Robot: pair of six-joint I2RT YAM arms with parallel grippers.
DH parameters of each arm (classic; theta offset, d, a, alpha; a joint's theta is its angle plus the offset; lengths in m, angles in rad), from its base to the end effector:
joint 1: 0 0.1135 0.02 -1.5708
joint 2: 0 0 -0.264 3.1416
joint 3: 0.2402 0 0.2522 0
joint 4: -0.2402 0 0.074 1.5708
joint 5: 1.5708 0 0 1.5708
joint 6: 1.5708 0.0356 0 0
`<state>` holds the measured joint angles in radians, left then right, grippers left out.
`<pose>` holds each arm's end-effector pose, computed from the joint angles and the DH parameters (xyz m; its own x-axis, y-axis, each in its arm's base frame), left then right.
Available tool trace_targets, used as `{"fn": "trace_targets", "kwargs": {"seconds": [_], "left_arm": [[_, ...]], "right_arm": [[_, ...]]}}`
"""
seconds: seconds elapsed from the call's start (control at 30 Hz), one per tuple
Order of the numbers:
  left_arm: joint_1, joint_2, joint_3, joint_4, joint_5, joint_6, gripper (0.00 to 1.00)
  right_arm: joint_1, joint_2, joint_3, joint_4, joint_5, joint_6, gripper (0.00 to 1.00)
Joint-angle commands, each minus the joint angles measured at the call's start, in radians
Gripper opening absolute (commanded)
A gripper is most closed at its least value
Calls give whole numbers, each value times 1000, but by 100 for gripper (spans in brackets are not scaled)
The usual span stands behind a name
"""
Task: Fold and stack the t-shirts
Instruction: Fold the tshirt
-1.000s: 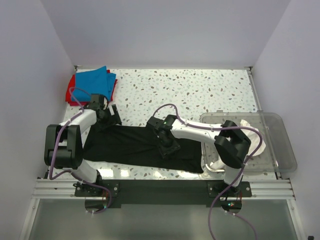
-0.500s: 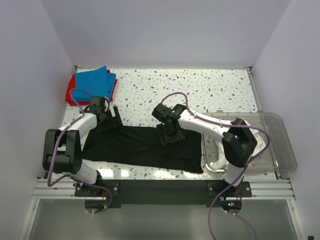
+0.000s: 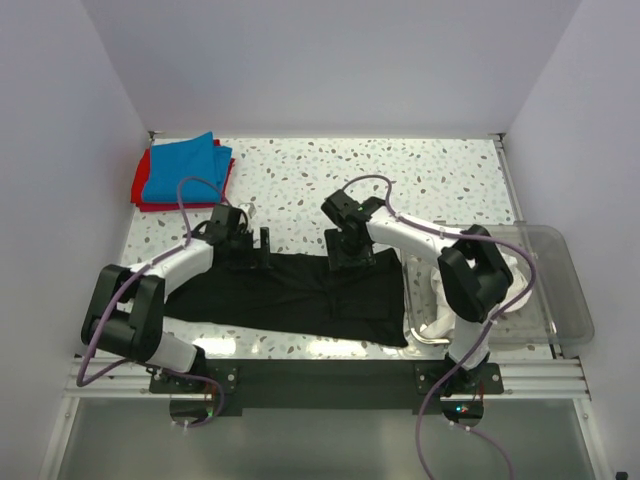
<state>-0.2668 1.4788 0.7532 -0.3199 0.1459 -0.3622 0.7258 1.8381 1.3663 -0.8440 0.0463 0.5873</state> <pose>0.2625 -0.0771 0.1642 -0.8978 -0.1180 -0.4244 0.0140 0.9553 -0.2953 0.2725 0.2396 0.2042 -0.9651 -0.1163 -0.2348 -0.1436 0.9843 0.1025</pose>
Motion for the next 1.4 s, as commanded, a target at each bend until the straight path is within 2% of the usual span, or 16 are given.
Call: {"fn": "trace_targets", "kwargs": {"seconds": [0.0, 0.23, 0.63, 0.77, 0.93, 1.17, 1.23, 1.37], "left_arm": [[-20, 24, -57, 36, 47, -3, 96], [-23, 135, -26, 24, 32, -69, 96], [-23, 181, -2, 10, -11, -152, 97], [-23, 147, 12, -63, -103, -216, 99], [-25, 95, 6, -99, -114, -271, 100], [-26, 29, -28, -120, -71, -317, 100], [-29, 15, -32, -117, -40, -311, 100], [-37, -81, -28, -70, 63, -253, 100]], "right_arm": [[-17, 48, -12, 59, -17, 17, 63], [-69, 147, 43, 88, 0, 5, 64], [-158, 323, 203, 77, 52, -50, 64], [-181, 416, 341, 42, 81, -87, 64], [-206, 547, 554, -18, 115, -135, 64], [-215, 799, 1029, -102, 110, -187, 69], [-218, 838, 1073, -69, 86, -184, 72], [-220, 810, 1056, 66, -31, -162, 77]]}}
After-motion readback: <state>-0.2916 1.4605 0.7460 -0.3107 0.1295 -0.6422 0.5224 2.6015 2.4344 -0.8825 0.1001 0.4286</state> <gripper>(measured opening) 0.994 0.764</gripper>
